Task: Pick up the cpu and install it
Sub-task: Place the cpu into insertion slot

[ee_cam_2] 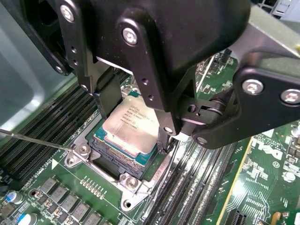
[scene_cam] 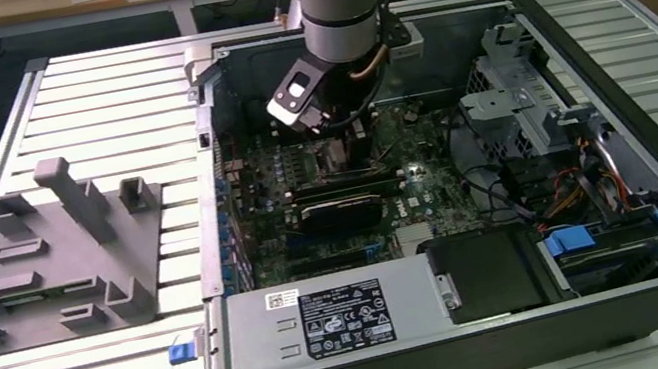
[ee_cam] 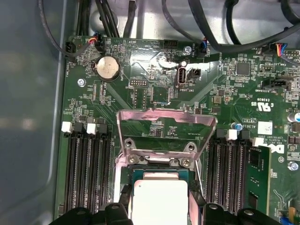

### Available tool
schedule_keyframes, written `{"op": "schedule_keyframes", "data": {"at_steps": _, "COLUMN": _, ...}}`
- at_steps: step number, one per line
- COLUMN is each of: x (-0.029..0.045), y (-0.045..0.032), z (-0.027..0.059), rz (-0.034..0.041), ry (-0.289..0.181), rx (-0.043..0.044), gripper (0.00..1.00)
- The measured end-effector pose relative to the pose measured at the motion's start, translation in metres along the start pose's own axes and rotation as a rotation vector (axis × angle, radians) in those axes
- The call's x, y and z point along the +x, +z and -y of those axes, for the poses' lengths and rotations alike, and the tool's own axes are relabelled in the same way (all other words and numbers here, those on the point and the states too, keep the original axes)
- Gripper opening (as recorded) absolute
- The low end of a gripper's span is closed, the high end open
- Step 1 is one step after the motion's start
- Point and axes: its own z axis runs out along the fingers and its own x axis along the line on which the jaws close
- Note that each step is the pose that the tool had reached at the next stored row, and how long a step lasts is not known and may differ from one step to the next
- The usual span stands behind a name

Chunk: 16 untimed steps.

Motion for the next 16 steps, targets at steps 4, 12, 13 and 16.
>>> {"op": "schedule_keyframes", "data": {"at_steps": 4, "x": -0.0001, "y": 0.0008, "z": 0.0001, "rz": 0.0004, "ry": 0.0, "rx": 0.0002, "gripper": 0.55}}
{"op": "schedule_keyframes", "data": {"at_steps": 12, "x": 0.0, "y": 0.0016, "z": 0.0001, "rz": 0.0002, "ry": 0.0, "rx": 0.0001, "gripper": 0.55}}
{"op": "schedule_keyframes", "data": {"at_steps": 13, "x": 0.0, "y": 0.0017, "z": 0.0001, "rz": 0.0001, "ry": 0.0, "rx": 0.0, "gripper": 0.55}}
{"op": "schedule_keyframes", "data": {"at_steps": 16, "x": 0.0, "y": 0.0022, "z": 0.0001, "rz": -0.0001, "ry": 0.001, "rx": -0.0001, "gripper": 0.55}}
